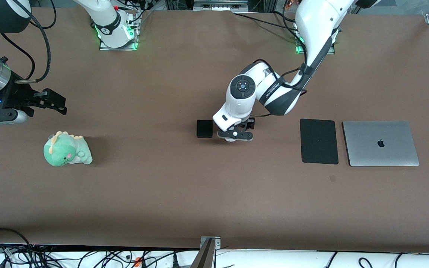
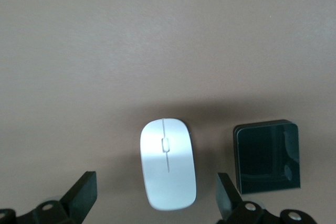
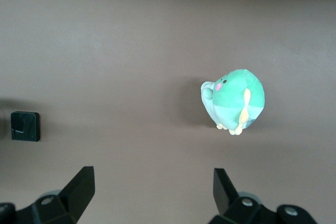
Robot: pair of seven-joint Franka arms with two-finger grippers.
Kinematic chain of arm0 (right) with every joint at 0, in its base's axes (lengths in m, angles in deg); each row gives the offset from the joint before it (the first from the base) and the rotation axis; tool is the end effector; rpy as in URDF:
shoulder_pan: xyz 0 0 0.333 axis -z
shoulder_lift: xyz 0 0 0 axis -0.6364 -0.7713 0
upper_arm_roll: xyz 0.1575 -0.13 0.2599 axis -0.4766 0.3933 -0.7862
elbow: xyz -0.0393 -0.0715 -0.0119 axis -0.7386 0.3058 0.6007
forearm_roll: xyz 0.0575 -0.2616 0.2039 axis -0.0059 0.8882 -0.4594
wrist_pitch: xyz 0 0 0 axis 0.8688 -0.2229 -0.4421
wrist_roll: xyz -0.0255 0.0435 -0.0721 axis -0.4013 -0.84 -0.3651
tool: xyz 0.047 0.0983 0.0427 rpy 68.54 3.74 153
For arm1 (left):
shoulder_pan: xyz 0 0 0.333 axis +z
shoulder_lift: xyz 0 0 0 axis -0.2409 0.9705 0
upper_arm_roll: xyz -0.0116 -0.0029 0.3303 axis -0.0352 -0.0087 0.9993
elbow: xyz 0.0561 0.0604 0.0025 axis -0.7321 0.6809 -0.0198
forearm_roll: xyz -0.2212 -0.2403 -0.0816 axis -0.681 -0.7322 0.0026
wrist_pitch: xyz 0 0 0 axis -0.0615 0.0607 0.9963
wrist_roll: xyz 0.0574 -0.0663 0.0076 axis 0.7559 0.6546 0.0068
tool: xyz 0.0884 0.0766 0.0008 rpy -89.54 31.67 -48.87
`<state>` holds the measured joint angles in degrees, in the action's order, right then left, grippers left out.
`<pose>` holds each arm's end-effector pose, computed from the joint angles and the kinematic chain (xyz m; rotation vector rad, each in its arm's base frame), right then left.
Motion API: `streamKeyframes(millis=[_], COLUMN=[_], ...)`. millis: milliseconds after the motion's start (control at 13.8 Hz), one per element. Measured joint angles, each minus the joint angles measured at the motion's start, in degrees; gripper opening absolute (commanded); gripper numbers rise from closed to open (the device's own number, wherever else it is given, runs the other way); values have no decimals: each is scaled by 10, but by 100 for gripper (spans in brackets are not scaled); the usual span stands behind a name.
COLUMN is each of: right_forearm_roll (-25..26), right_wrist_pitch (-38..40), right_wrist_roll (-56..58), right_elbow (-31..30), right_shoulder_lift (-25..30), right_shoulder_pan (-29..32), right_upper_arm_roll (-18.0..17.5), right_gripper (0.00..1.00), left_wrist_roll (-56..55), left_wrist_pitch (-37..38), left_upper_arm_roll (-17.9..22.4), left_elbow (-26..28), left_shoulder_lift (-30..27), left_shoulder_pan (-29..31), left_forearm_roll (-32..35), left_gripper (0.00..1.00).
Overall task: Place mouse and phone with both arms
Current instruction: 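Lower the left gripper and grasp the white mouse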
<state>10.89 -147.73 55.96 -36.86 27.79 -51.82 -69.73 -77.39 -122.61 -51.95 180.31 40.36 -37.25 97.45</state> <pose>0.5557 0.0645 0.6013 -3.1275 -0.1078 -0.0329 0.5153 -0.4087 0.2900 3.0960 -0.1229 -0.0351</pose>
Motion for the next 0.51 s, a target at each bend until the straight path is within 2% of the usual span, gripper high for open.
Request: streamKeyframes(millis=[290, 508], right_forearm_roll=[2, 18], right_wrist_pitch=[0, 1], right_wrist_roll=[0, 1], right_elbow=[0, -2], right_shoulder_lift=[-3, -7], right_shoulder_pan=[0, -15], right_upper_arm_roll=[0, 0], right_gripper=[100, 100], left_wrist_roll=[-20, -49], left_wrist_pitch=[-65, -77], left_upper_arm_roll=[0, 2], left_elbow=[27, 29], left_shoulder_lift=[29, 49], left_shoulder_pan=[-4, -16], left_forearm_roll=[32, 65], left_gripper=[100, 100])
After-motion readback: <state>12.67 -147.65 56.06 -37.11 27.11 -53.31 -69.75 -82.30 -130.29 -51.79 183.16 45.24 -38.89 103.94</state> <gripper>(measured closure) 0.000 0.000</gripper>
